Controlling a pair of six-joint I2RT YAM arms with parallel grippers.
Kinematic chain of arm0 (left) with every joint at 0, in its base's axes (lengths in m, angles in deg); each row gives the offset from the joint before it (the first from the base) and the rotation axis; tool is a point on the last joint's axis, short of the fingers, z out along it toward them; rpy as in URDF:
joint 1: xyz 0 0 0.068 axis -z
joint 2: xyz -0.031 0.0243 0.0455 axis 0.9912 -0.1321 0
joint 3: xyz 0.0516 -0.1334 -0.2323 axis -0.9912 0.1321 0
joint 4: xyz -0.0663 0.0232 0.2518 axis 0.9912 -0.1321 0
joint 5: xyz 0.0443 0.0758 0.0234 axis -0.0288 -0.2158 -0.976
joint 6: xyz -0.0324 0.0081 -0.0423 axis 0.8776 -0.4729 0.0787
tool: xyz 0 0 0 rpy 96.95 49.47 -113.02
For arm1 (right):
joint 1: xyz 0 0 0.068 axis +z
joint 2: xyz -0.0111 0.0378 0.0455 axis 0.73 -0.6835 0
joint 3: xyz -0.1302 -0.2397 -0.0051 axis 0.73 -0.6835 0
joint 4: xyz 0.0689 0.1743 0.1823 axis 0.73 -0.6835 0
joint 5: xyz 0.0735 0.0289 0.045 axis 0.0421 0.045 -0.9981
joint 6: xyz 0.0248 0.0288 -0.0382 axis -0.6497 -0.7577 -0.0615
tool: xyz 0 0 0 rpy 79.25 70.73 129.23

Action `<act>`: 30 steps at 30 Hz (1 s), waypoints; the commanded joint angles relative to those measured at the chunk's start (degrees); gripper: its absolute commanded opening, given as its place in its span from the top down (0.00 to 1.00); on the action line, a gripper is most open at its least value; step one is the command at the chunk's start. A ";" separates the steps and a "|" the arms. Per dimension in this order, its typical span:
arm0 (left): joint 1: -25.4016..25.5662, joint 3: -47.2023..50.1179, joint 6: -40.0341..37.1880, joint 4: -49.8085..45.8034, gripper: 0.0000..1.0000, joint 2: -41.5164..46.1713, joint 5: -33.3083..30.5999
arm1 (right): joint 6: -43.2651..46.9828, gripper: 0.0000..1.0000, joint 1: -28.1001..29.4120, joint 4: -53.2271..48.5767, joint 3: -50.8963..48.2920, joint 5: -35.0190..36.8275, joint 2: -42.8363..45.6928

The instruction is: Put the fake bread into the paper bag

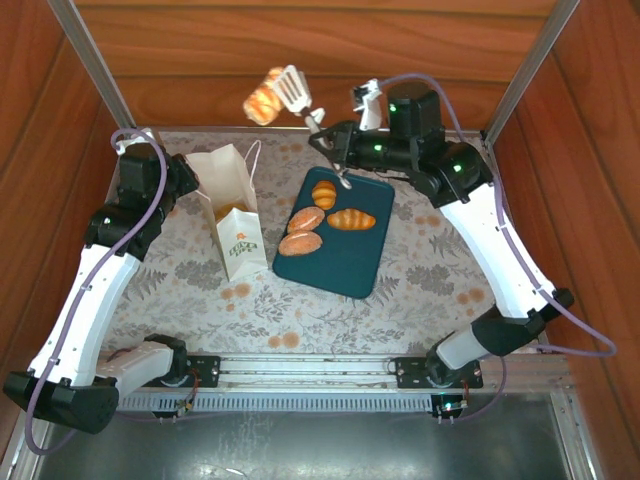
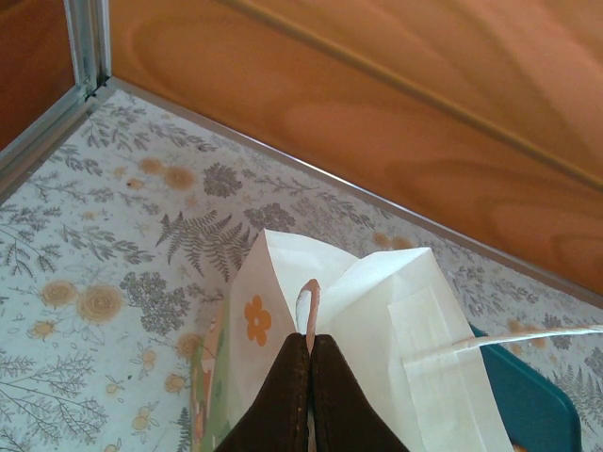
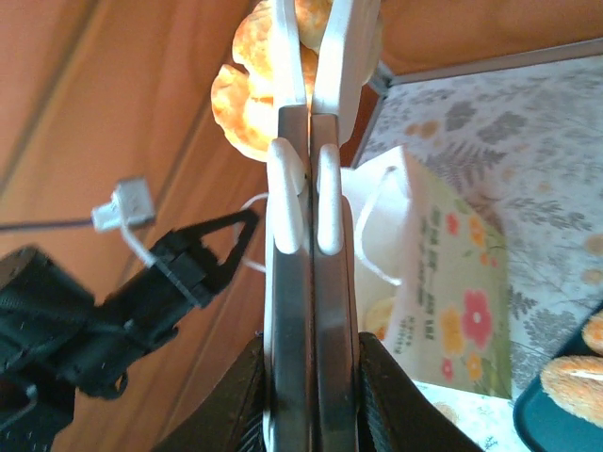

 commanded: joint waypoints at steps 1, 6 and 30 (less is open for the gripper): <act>-0.25 0.20 -0.51 -0.12 1.00 1.12 -1.28 | 6.67 0.87 3.60 -0.85 3.77 2.46 -2.41; -0.23 0.45 -0.08 -0.29 1.00 2.04 -2.69 | 10.83 0.87 7.68 -3.86 5.05 6.20 -4.92; -0.24 -0.06 0.25 -0.29 1.00 0.92 -2.22 | 21.76 0.56 14.64 -13.53 8.69 16.07 -11.62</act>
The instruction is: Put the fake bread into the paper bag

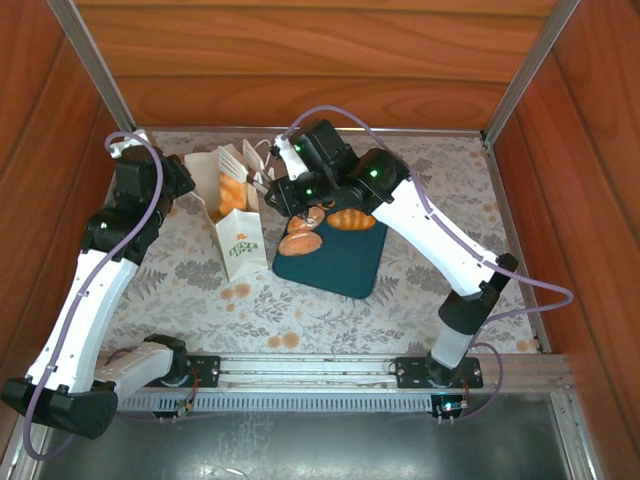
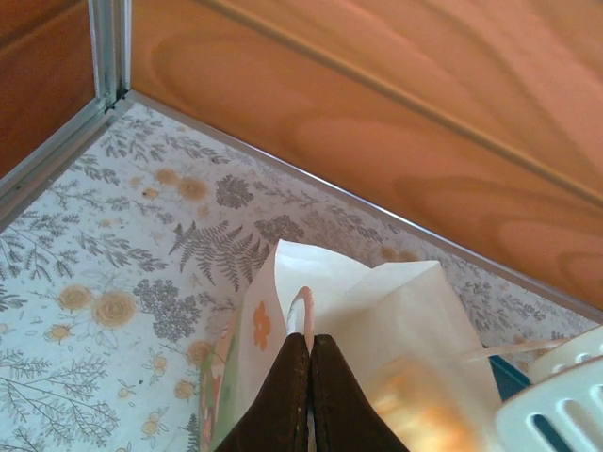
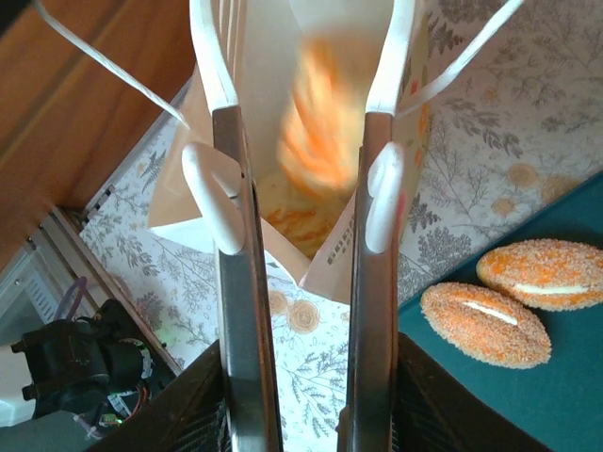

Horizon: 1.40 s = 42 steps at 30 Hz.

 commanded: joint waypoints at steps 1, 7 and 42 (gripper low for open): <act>-0.19 -0.28 0.22 -0.10 1.00 -0.37 -0.03 | 1.28 0.56 0.54 1.13 3.91 1.17 0.46; -0.24 -0.20 0.05 -0.10 1.00 -0.28 -0.12 | 0.05 0.59 0.45 1.26 7.01 1.93 1.36; -0.24 -0.81 0.22 -0.10 1.00 -0.37 0.72 | -5.97 0.58 -25.74 2.83 -31.50 -6.47 16.27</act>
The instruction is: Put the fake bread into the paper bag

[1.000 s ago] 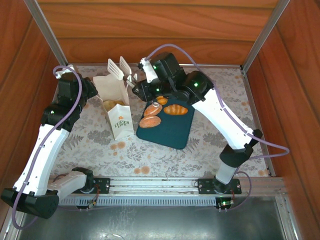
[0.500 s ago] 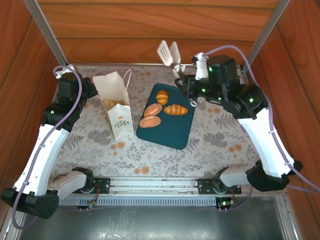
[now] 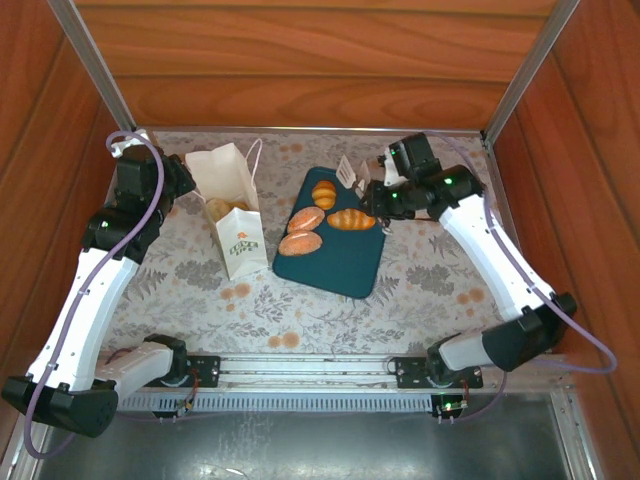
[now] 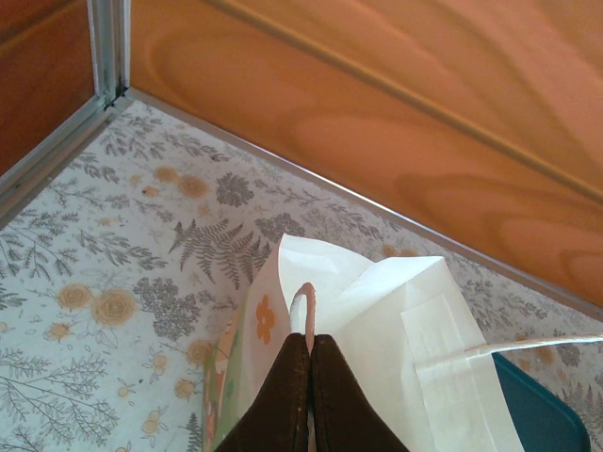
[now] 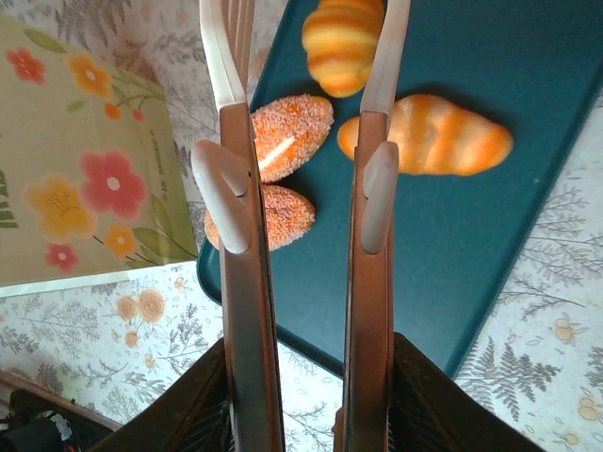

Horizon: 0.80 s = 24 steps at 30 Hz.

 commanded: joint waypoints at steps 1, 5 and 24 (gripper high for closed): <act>-0.25 -0.81 0.22 -0.12 1.00 -0.03 0.39 | 1.38 0.58 -0.10 1.95 1.95 -2.85 -3.62; -0.24 -0.76 0.15 -0.12 1.00 0.01 0.30 | 1.91 0.57 -0.10 2.00 4.32 -2.07 -9.10; -0.24 -1.43 0.70 -0.04 1.00 -1.07 0.92 | 6.83 0.47 1.81 -2.88 18.83 5.00 -29.12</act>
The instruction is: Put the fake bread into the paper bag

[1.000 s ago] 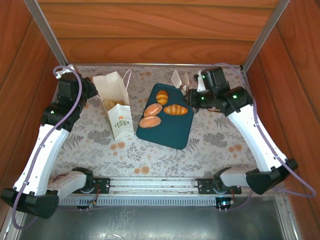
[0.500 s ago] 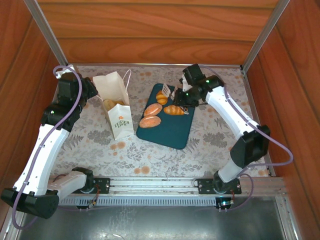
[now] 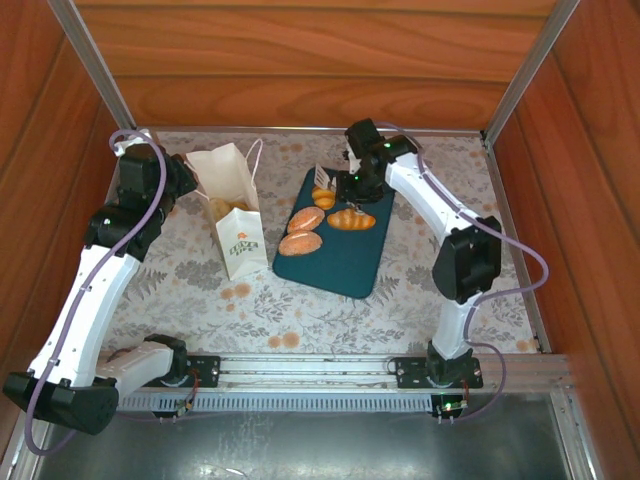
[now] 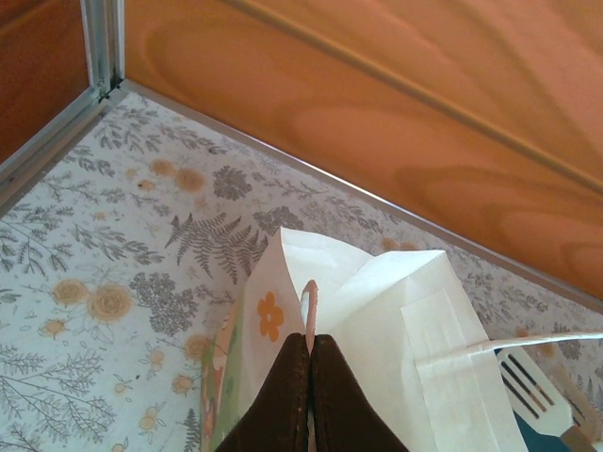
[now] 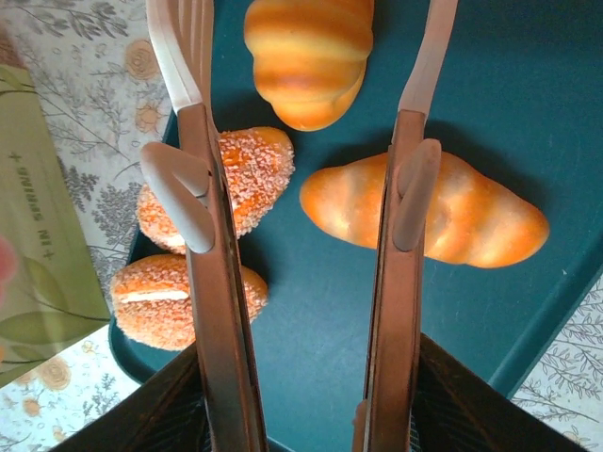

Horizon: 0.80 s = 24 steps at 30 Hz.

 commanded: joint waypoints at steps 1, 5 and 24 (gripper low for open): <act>-0.24 -1.46 0.61 -0.03 1.00 -0.16 0.25 | 1.84 0.47 1.00 -1.36 2.91 1.43 -1.73; -0.26 -1.44 0.67 -0.06 1.00 -0.07 0.26 | 1.95 0.47 1.80 -1.93 5.38 1.39 -4.65; -0.20 -0.78 0.52 -0.03 1.00 0.52 -0.14 | 0.48 0.69 2.26 -2.73 5.55 3.37 -7.25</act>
